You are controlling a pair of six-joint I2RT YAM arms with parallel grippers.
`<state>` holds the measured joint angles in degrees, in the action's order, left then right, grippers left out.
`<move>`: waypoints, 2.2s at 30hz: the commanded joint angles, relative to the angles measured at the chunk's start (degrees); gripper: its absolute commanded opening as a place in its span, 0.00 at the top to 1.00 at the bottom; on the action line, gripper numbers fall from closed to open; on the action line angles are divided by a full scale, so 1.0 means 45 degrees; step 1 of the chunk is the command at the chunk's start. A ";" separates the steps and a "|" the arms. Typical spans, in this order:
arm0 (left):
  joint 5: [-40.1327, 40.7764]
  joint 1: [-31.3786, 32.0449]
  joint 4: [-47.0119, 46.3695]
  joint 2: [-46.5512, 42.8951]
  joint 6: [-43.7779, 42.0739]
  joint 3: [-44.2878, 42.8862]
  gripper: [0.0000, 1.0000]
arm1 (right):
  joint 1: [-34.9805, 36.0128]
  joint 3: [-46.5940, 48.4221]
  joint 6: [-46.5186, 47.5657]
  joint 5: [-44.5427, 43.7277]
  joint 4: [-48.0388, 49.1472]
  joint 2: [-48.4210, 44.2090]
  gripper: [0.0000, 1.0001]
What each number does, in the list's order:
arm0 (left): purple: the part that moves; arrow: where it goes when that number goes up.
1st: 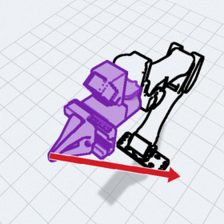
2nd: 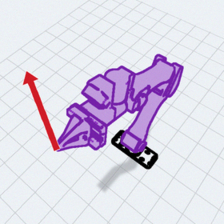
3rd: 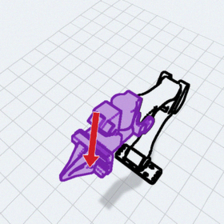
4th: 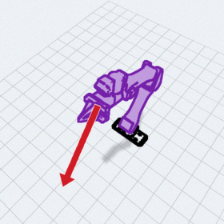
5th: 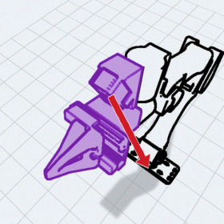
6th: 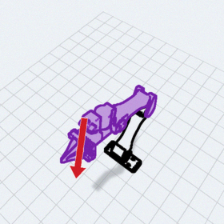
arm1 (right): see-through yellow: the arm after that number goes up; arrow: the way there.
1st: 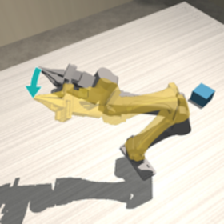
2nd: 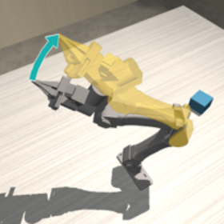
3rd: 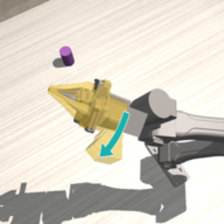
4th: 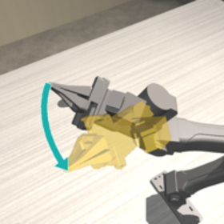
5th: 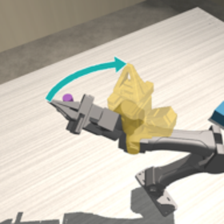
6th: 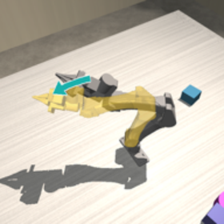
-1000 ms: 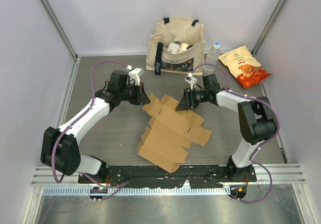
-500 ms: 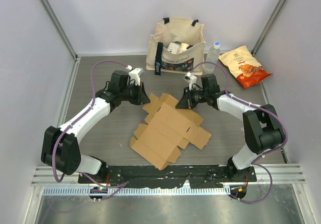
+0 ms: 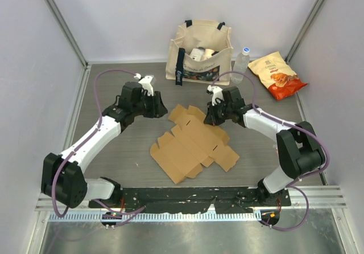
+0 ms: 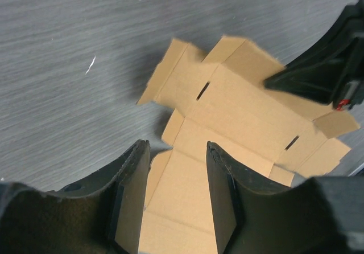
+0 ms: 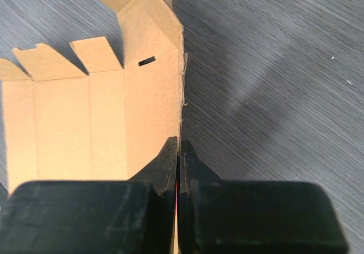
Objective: Fold the paper box
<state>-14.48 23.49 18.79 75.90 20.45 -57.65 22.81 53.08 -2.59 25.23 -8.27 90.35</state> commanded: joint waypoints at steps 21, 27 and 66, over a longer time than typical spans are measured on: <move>0.0407 0.2301 -0.2477 0.4558 -0.3838 -0.3340 0.49 | 0.0889 -0.0077 0.1865 -0.0725 0.0217 -0.1483 0.98; -0.0823 0.2281 -0.0859 0.5476 -0.6573 -0.4258 0.51 | 0.0889 0.0040 0.1903 -0.0412 0.0237 -0.1385 0.99; 0.5796 0.3199 -1.0950 0.2568 0.0064 0.2925 1.00 | 0.3545 0.2036 -1.4320 -0.8597 -0.2346 -0.3200 0.41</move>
<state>8.95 38.02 -20.82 89.82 17.21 -46.70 38.26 68.18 -47.90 -13.52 -28.03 78.67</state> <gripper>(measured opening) 0.014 0.590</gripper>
